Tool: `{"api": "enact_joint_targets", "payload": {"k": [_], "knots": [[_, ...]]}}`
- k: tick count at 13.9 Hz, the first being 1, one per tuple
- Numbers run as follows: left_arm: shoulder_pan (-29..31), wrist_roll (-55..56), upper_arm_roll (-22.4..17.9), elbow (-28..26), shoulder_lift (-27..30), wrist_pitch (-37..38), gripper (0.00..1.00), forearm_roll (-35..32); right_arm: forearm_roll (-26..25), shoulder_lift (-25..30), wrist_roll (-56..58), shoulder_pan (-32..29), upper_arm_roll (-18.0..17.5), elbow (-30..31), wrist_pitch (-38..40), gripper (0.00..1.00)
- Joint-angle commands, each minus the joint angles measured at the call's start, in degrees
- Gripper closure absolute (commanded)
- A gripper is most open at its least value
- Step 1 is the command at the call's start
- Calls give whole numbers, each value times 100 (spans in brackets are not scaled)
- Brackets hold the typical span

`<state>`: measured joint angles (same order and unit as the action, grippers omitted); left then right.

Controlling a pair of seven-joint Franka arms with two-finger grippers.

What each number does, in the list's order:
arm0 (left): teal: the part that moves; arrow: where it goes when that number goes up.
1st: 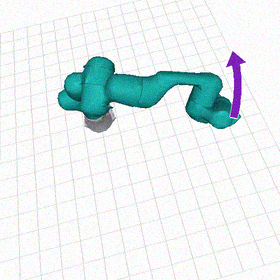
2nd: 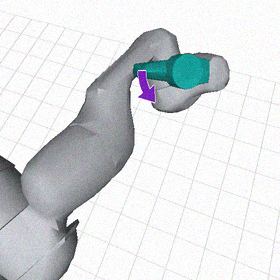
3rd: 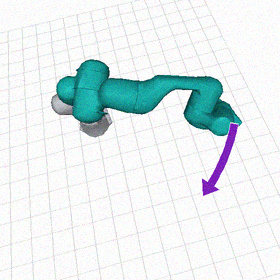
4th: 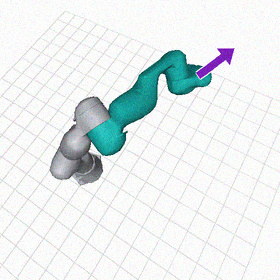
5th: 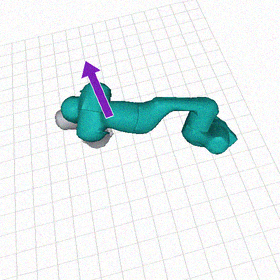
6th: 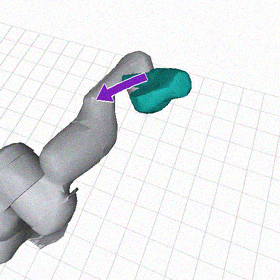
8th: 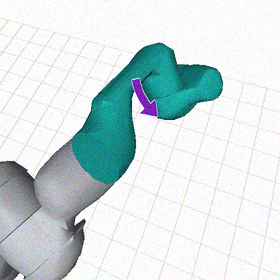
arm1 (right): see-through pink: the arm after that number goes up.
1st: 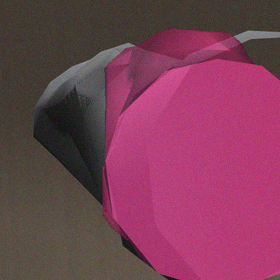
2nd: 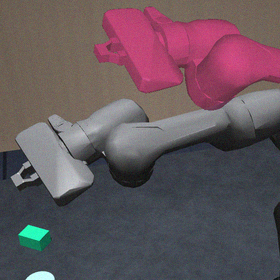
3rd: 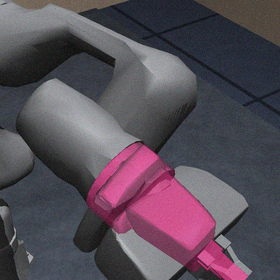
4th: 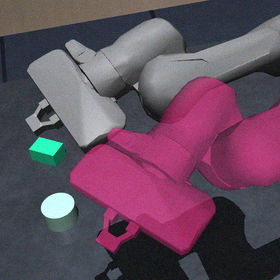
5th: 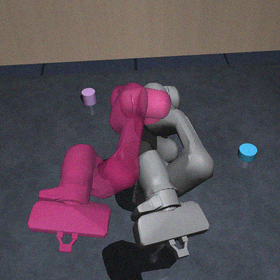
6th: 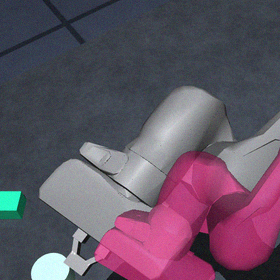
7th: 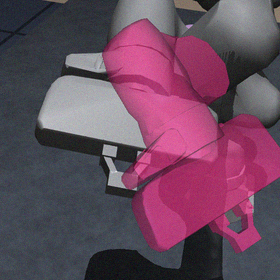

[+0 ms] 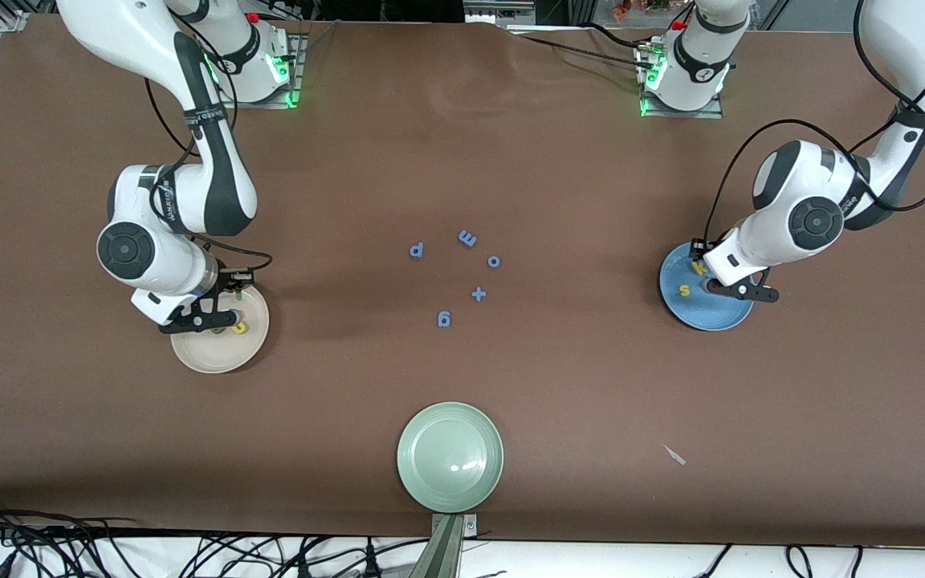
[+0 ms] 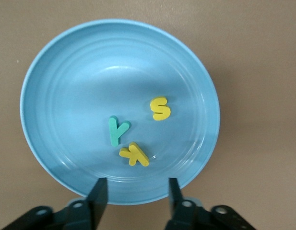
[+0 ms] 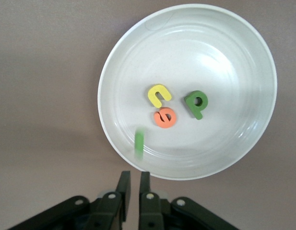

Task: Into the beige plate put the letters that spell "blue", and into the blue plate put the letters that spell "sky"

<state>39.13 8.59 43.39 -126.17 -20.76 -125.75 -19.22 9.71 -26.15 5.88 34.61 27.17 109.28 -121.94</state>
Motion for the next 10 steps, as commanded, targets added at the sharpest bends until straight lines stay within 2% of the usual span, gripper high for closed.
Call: {"api": "enact_joint_targets", "payload": {"k": [1, 3, 5, 6, 7, 10], "knots": [[68, -50, 64, 154, 335, 68, 12, 383, 93, -4, 133, -24, -10, -117, 100, 63], [129, -50, 55, 399, 554, 303, 14, 507, 93, -13, 133, -50, -19, -284, 162, 55], [253, -59, 55, 977, 809, 943, 16, 1049, 93, -13, 89, -51, -19, -477, 319, 52], [262, -76, 38, 1346, 889, 1338, 12, 1113, 93, -13, 89, -59, -19, -608, 424, 49], [331, -137, 20, 1802, 924, 1821, 0, 1114, 84, -21, 72, -59, -19, -732, 539, 47], [683, -156, 11, 3349, 872, 3350, 0, 1166, 75, 75, -94, -15, -28, -978, 934, 47]]}}
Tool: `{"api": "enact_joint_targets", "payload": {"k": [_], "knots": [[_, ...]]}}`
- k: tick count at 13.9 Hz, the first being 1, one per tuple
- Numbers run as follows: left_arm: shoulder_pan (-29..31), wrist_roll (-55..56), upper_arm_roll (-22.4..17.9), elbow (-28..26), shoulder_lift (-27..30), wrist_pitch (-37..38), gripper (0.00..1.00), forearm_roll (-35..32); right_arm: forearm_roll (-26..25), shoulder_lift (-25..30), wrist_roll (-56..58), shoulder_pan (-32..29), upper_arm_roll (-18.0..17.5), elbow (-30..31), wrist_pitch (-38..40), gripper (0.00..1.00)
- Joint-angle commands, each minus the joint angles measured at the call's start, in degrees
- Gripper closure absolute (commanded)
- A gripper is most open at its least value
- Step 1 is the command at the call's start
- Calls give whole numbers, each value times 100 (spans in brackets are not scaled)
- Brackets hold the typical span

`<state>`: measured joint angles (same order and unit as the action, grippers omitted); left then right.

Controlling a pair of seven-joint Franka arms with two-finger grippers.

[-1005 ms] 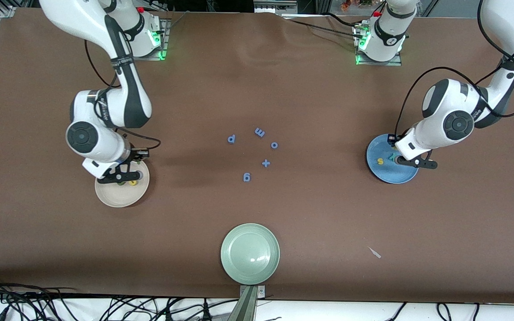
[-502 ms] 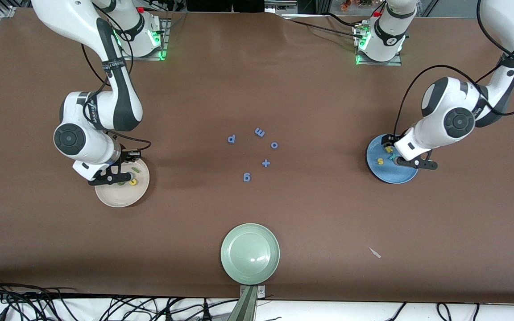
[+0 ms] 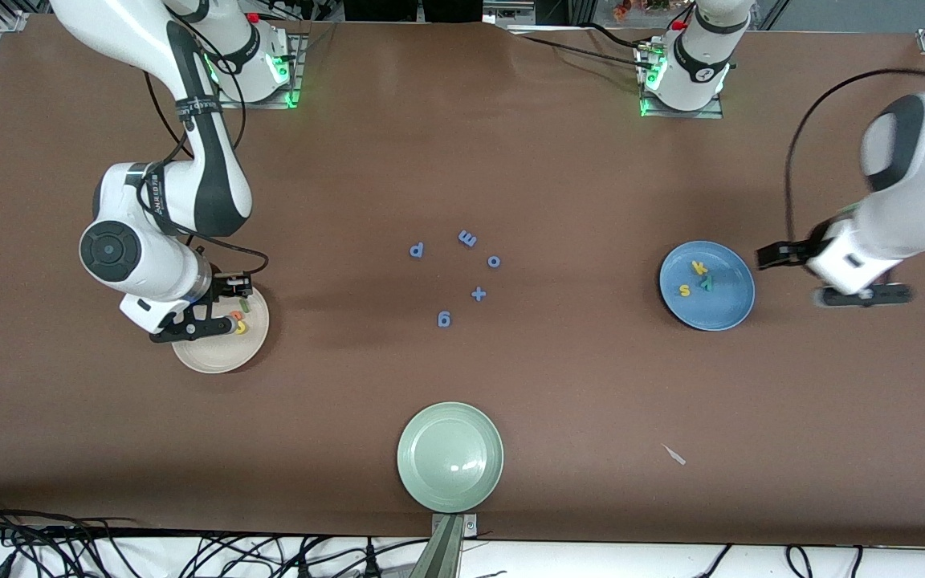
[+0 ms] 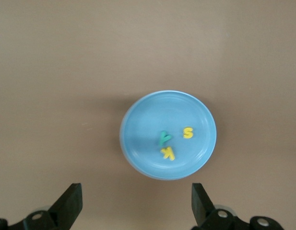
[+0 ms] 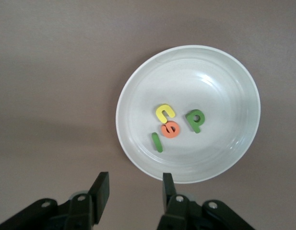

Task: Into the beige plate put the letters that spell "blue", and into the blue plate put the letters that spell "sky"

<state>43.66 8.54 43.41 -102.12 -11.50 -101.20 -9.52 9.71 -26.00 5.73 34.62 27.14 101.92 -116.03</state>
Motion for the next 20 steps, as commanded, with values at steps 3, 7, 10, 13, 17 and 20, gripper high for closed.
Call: {"api": "enact_joint_targets", "payload": {"k": [3, 7, 10, 13, 17, 20], "knots": [[424, -142, 10, 1773, -72, 1383, 0, 354, -30, 270, -169, -8, -7, -1021, 1464, 15], [433, -115, -34, 2354, -63, 1576, 0, 311, -31, 481, -98, -17, 387, -1937, 2567, 0], [-467, -124, -873, 2713, -63, 1970, 0, 363, -31, 499, -72, -35, 730, -2438, 2996, 0], [-2243, -133, -2718, 3110, -37, 2429, 0, 819, -30, 919, 280, -332, 505, -2431, 3077, 0], [-3293, -455, -3602, 3137, 77, 2430, 0, 873, -493, 1613, -141, -1921, -1259, -1897, 2956, 0], [-4186, -651, -4327, 3128, 182, 2438, 0, 856, -830, 2238, -589, -3002, -2587, -1255, 2691, 0]]}}
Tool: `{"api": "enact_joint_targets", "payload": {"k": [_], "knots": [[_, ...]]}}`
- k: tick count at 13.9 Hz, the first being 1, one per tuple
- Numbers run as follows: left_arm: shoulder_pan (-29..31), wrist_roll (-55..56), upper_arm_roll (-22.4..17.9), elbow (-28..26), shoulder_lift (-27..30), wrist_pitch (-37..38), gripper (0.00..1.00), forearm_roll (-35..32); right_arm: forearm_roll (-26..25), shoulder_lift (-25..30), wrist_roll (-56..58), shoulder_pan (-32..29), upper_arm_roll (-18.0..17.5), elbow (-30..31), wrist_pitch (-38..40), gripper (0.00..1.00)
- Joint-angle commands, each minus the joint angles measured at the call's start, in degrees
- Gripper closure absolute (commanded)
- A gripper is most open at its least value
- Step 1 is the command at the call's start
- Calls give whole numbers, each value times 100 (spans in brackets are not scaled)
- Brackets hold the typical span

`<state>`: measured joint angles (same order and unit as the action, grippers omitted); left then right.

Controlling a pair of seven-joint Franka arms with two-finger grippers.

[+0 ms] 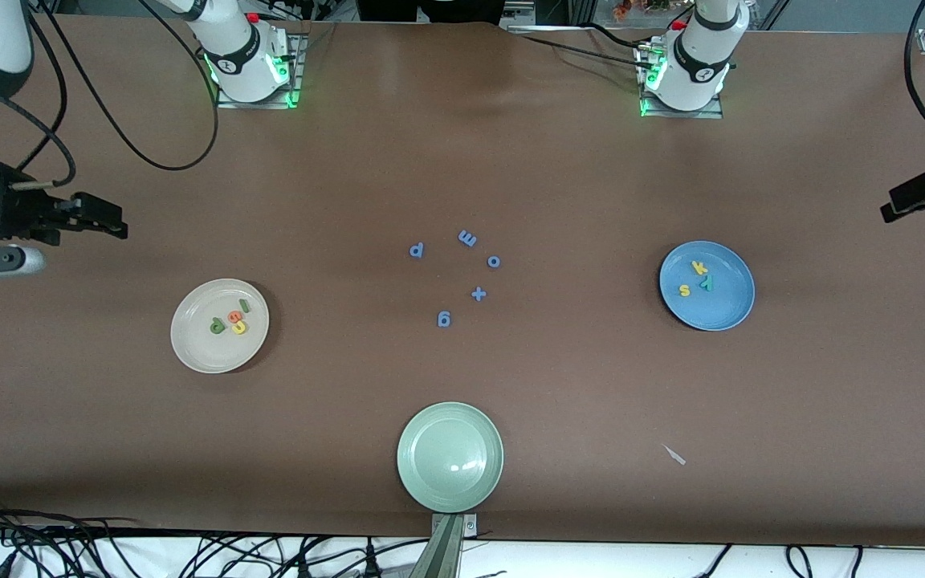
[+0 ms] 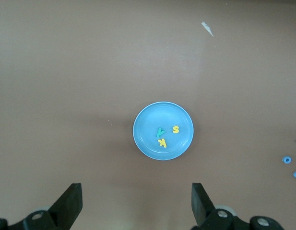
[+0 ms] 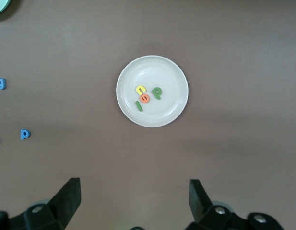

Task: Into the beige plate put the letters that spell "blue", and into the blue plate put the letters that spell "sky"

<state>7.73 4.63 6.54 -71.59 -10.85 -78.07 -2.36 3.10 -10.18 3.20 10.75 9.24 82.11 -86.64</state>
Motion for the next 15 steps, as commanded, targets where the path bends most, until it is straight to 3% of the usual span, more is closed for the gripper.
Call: {"api": "enact_joint_targets", "payload": {"k": [1, 3, 8, 11, 15], "knots": [[-806, -269, -880, 75, 145, 125, 0, 192, -178, 754, -346, -783, -931, 805, -248, 0], [-791, -269, -909, 66, 163, 134, 0, 481, -178, 798, -312, -837, -924, 780, -204, 0], [-826, -278, -935, 66, 57, 116, 0, 482, -169, 728, -311, -837, -845, 648, -47, 0], [-835, -296, -927, 66, 22, 116, 0, 500, -624, 728, -250, -829, -862, 569, 42, 0], [-826, -523, -918, 75, 31, 46, 0, 526, -635, 728, -276, -828, -844, 551, 95, 0]]}}
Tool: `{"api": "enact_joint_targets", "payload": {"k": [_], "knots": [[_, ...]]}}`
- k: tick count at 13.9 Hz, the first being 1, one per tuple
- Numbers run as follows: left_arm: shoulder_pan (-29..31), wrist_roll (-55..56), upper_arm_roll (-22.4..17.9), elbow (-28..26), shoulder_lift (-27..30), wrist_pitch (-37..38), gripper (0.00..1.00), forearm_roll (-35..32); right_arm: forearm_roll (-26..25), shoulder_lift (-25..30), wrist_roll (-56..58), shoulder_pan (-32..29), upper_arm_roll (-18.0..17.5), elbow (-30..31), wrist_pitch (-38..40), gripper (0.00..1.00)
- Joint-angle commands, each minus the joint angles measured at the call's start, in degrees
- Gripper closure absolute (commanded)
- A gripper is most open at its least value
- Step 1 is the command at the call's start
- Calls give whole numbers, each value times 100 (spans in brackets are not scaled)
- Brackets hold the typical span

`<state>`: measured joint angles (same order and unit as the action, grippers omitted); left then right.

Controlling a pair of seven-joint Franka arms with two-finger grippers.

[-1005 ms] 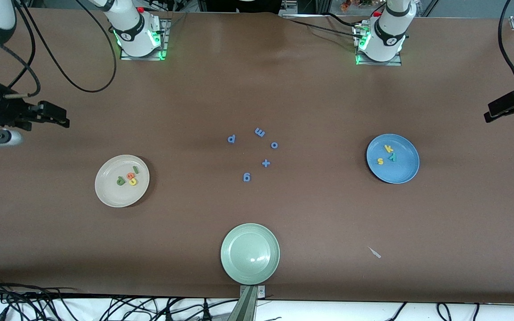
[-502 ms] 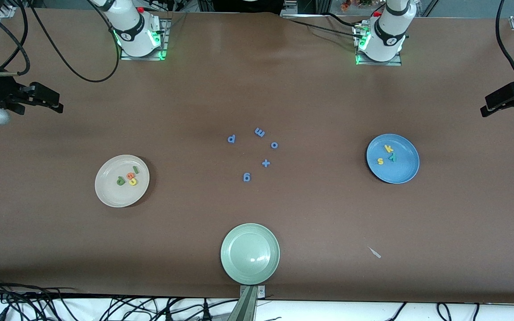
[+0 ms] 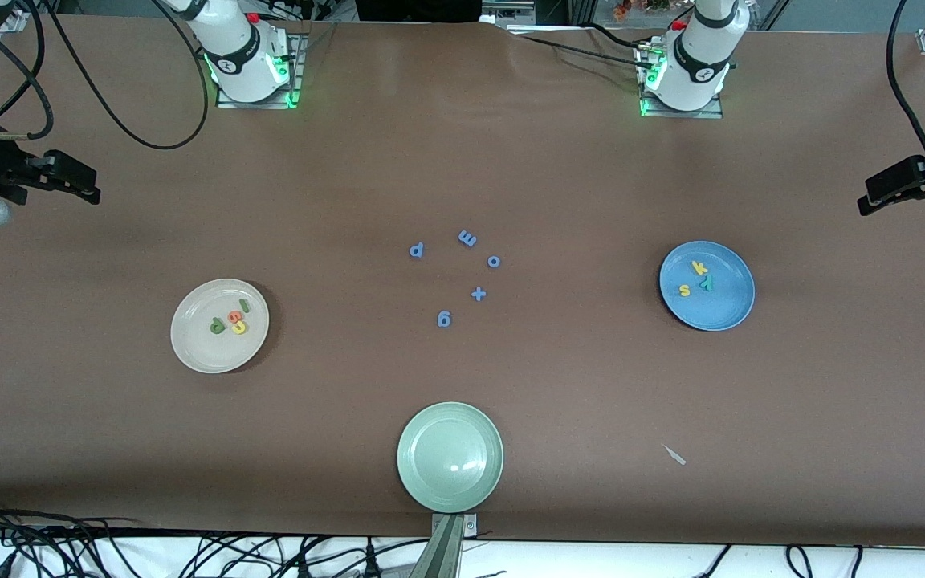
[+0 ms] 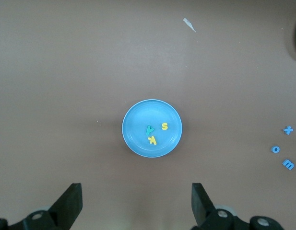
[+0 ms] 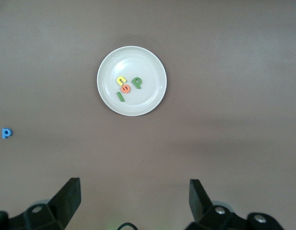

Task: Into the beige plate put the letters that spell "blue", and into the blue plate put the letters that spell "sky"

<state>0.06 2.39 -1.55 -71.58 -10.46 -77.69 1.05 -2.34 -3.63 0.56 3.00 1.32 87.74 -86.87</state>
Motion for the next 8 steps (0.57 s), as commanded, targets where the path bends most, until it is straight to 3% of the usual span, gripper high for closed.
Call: {"api": "enact_joint_targets", "payload": {"k": [1, 3, 8], "knots": [[-76, -344, -117, 66, -18, 8, 0, 290, -117, 73, -29, -54, -61, -37, 118, 0], [-33, -344, -117, 66, -9, 8, 0, 483, -118, 64, -12, -63, -53, -309, 118, 0], [-121, -204, -109, -49, -62, -27, 0, 379, -161, 12, -38, -36, -61, -310, 188, 0]]}}
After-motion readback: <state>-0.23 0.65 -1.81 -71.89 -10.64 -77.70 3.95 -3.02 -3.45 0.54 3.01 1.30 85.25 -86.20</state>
